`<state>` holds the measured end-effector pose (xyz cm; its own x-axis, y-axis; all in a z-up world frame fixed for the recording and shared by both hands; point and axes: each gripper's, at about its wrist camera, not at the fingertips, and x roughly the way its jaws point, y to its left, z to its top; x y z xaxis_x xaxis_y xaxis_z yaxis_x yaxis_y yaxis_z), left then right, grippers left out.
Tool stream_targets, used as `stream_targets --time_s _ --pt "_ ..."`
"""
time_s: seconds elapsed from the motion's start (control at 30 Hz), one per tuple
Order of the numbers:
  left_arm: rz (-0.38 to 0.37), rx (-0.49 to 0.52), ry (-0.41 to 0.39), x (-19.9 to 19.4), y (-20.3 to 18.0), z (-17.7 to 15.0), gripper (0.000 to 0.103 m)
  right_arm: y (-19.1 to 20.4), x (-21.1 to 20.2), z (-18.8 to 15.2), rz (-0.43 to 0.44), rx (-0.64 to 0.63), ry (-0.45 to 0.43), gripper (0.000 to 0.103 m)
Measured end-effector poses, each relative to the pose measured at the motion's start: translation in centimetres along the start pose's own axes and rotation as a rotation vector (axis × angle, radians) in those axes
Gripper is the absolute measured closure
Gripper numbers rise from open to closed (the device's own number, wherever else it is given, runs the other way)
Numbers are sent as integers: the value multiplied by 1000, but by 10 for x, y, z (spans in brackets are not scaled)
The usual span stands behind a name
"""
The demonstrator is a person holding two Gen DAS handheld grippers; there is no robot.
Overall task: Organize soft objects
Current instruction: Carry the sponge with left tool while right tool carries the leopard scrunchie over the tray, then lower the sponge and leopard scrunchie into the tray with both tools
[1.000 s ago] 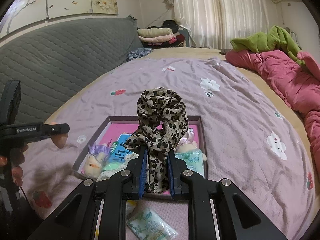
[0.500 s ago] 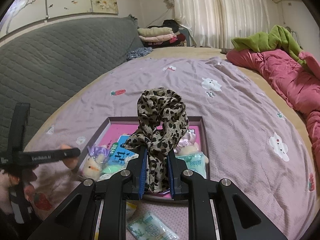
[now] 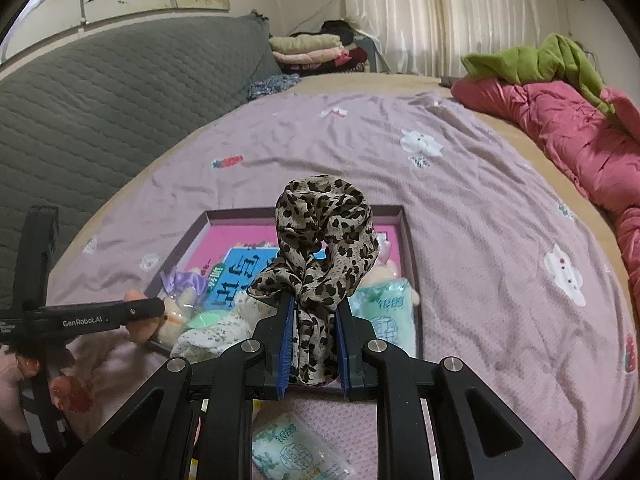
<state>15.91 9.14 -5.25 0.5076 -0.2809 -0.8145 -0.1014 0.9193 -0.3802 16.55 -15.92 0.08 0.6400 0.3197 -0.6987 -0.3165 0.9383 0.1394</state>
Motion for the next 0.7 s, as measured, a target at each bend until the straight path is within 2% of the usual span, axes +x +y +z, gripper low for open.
stream_targets --time_s 0.4,0.7 --pt "-10 8 -1 10 -3 5 66 6 29 -8 1 -7 56 83" --pt "-11 -1 -18 2 0 9 66 5 40 -7 -6 -2 73 82"
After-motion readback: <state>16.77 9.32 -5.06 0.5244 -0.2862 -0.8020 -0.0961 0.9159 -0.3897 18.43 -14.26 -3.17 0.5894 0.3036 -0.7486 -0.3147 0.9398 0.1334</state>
